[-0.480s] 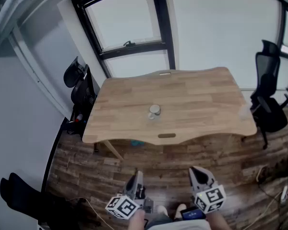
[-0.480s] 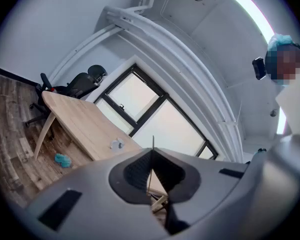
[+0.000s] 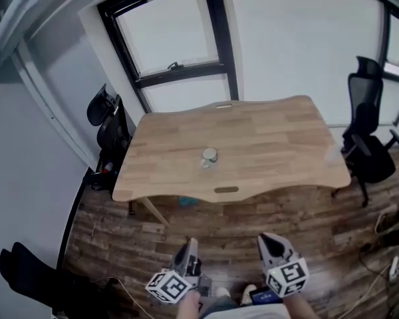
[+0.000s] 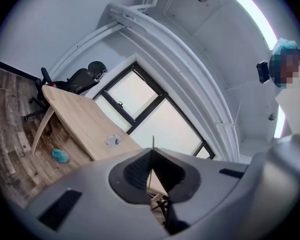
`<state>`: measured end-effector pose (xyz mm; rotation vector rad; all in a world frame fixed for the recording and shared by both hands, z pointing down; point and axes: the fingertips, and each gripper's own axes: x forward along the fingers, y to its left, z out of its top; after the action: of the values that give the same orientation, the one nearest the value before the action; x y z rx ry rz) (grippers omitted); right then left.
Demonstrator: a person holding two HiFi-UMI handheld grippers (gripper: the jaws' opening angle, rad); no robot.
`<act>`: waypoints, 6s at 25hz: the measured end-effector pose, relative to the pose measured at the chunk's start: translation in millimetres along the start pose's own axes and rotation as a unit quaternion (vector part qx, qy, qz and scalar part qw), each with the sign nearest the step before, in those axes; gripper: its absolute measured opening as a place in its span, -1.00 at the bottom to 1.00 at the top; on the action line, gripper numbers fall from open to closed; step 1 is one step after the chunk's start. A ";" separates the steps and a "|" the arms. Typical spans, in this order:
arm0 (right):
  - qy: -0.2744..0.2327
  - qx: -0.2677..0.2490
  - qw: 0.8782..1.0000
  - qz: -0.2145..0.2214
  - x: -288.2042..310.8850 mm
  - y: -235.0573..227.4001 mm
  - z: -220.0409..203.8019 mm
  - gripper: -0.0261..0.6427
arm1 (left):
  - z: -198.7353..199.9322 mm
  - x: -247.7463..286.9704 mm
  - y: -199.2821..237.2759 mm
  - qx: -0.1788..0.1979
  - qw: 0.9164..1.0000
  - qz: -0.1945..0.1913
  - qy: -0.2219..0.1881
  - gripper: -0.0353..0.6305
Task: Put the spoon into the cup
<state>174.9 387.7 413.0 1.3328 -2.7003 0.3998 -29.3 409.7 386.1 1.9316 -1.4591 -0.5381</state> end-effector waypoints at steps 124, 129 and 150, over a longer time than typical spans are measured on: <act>0.074 0.032 0.996 -0.041 441.1 -170.2 53.9 -0.93 | 164.4 404.1 233.2 -0.044 0.998 0.040 0.033 -0.88; 0.077 0.030 0.996 -0.034 443.7 -173.4 52.9 -0.93 | 160.2 404.7 234.7 -0.038 0.998 0.048 0.034 -0.88; 0.093 0.035 0.995 -0.028 456.4 -184.1 44.0 -0.93 | 151.0 411.4 250.8 -0.049 0.996 0.067 0.038 -0.88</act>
<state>42.9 -80.4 500.0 1.3126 -2.5138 0.5858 -179.8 -62.8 481.4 1.7448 -1.4733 -0.4607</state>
